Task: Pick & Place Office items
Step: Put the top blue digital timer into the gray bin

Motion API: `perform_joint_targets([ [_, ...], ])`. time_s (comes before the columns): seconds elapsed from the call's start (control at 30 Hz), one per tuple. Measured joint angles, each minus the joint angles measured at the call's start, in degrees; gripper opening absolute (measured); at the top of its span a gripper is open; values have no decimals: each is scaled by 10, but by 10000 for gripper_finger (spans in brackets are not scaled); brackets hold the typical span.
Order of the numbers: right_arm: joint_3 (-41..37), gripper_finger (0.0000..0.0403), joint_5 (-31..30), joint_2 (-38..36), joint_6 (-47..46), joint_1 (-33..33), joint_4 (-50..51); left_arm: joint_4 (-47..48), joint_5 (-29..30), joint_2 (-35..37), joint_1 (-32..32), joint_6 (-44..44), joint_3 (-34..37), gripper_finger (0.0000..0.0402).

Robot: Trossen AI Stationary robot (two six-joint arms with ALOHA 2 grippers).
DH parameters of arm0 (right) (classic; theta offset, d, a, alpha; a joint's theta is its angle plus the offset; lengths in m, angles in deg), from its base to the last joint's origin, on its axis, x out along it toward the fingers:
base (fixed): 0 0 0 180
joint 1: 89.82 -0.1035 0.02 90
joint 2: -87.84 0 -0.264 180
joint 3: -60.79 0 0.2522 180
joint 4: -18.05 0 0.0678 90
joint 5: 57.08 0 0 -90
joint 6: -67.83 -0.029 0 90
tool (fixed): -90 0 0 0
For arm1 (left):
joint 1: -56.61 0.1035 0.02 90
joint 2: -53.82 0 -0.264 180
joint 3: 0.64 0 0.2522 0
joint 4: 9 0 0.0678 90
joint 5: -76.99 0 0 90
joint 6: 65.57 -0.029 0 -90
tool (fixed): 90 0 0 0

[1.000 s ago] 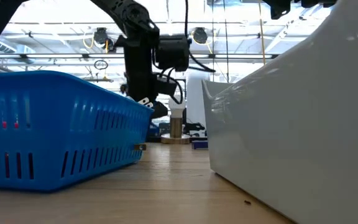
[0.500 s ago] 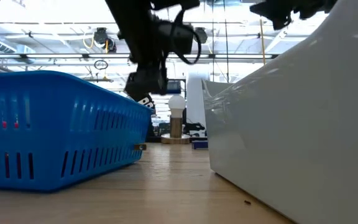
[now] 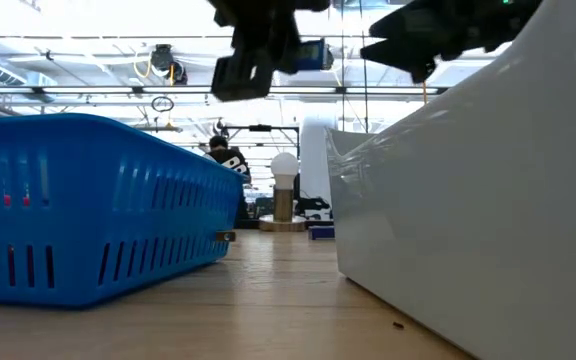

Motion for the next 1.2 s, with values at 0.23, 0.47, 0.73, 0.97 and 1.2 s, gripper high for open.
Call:
perform_joint_targets([
  [0.23, 0, 243, 2, 64, -24, 17, -98, -116, 7, 0, -4, -115, 0, 174],
  [0.47, 0, 289, 67, 96, -67, 29, -174, -122, 2, 0, -4, -122, 0, 148],
  [0.73, 0, 281, 74, 143, -65, 37, -242, -170, -19, 1, -6, -146, 0, 167],
  [0.97, 0, 250, 74, 151, -65, 44, -253, -188, -30, 1, -12, -164, 0, 167],
  [1.2, 0, 209, 77, 151, -66, 44, -257, -194, -45, 1, -14, -161, 0, 143],
])
